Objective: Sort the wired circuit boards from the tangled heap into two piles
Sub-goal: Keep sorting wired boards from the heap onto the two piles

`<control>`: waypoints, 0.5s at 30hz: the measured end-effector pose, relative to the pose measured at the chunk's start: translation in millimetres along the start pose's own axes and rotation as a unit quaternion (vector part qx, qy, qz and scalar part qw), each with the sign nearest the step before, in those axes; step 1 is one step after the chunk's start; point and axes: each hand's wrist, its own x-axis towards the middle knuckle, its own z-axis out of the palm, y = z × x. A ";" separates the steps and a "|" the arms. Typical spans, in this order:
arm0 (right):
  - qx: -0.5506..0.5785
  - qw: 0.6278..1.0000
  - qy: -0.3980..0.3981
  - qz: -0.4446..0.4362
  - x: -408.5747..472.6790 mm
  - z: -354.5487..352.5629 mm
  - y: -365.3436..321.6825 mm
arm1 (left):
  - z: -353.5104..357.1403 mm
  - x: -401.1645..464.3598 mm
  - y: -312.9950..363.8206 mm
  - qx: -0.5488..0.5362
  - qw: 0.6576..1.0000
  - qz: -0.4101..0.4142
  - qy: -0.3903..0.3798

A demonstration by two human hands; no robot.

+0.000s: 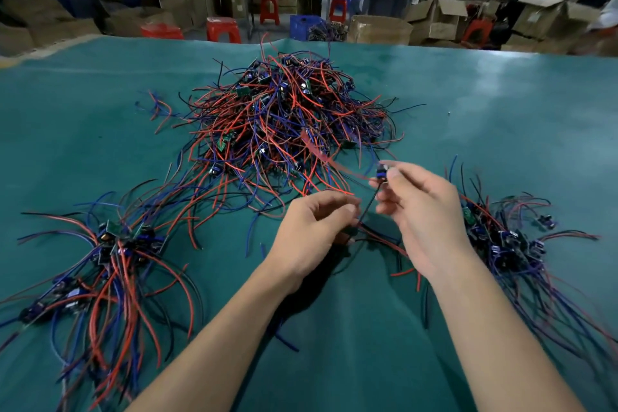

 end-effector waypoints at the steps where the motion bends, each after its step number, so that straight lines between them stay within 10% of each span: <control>1: 0.051 0.999 0.002 0.019 0.7 -1.2 -2.5 | 0.0 1.3 0.1 -0.016 1.000 -0.013 0.007; 7: 0.148 0.983 -0.034 0.101 2.8 -2.3 -6.7 | -12.8 6.7 10.1 -0.189 0.976 -0.101 -0.032; 15: 0.004 0.993 -0.106 0.045 -3.9 7.8 4.6 | -8.9 2.1 4.4 -0.097 0.993 -0.033 -0.062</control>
